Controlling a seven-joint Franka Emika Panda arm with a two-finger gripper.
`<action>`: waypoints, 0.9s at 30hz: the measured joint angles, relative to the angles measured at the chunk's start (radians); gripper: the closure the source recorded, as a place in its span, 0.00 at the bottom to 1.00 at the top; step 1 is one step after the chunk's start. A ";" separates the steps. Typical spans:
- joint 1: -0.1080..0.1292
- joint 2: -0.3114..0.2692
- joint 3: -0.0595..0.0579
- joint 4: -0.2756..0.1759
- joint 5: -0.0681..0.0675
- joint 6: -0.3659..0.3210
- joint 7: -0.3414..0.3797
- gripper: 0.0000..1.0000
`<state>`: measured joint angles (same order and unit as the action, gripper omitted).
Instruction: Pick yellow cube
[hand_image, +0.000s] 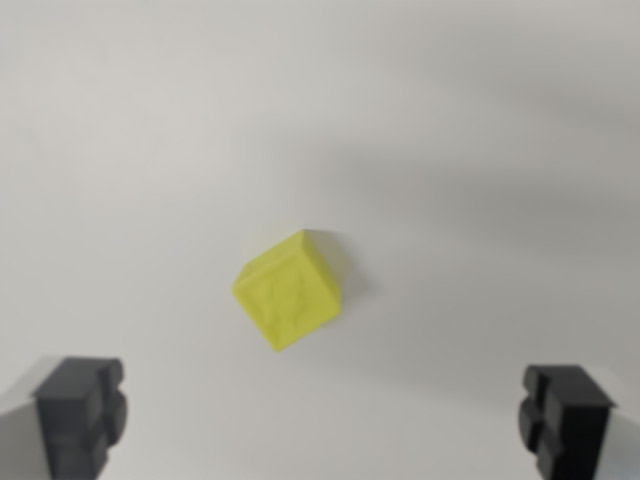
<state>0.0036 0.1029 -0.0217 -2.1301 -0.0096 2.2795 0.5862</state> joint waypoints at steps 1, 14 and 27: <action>0.000 0.001 0.000 -0.005 0.000 0.006 -0.007 0.00; 0.000 0.022 0.000 -0.066 0.005 0.081 -0.102 0.00; 0.000 0.053 0.000 -0.121 0.009 0.159 -0.200 0.00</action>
<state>0.0036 0.1558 -0.0215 -2.2509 -0.0003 2.4387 0.3862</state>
